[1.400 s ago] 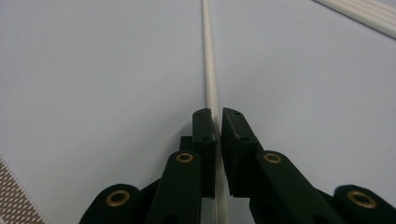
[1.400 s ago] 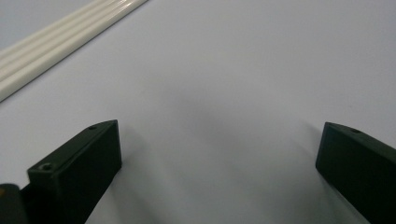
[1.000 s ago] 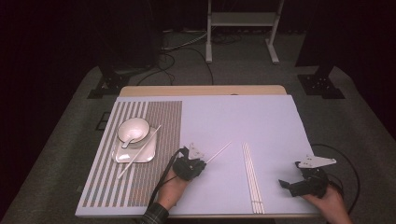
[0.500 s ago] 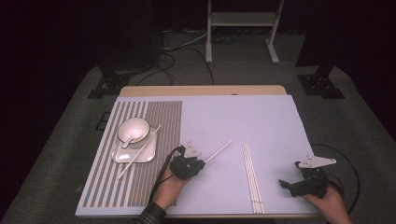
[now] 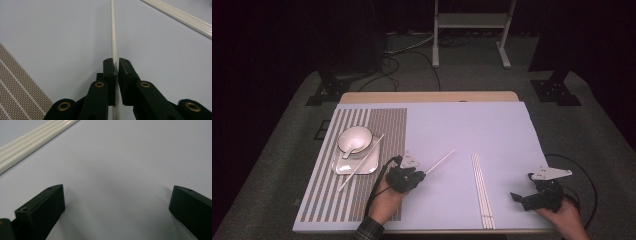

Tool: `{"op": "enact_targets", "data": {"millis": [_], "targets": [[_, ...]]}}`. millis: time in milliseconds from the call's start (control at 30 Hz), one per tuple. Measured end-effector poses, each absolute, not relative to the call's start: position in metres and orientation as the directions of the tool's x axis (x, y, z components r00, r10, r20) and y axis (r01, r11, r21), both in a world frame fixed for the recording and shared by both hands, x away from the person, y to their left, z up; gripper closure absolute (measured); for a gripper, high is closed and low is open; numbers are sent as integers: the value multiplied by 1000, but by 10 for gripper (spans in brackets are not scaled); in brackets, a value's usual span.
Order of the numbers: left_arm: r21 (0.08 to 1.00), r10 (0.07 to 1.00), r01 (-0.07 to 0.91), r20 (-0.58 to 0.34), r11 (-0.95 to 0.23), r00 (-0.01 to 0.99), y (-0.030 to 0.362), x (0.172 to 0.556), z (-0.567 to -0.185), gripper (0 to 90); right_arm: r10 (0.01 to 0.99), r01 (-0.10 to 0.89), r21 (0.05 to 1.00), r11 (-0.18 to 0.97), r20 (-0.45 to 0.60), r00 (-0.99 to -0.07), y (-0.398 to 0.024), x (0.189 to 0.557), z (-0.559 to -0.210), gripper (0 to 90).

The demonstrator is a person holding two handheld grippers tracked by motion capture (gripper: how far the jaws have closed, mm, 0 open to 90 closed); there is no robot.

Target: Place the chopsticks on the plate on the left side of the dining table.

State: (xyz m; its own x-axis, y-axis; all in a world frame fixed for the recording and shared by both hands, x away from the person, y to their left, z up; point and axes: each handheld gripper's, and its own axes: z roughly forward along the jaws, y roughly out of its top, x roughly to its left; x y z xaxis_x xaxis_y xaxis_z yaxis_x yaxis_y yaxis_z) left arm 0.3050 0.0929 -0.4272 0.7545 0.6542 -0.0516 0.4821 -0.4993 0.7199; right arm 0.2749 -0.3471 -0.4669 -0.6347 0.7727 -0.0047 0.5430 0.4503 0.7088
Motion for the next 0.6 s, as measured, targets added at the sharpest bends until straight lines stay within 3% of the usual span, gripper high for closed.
{"op": "enact_targets", "data": {"millis": [600], "targets": [[722,684,502,-54,-476,728,121,297,-418,844,773,544,709,450,-4,-635,-347,275,-467,0]]}}
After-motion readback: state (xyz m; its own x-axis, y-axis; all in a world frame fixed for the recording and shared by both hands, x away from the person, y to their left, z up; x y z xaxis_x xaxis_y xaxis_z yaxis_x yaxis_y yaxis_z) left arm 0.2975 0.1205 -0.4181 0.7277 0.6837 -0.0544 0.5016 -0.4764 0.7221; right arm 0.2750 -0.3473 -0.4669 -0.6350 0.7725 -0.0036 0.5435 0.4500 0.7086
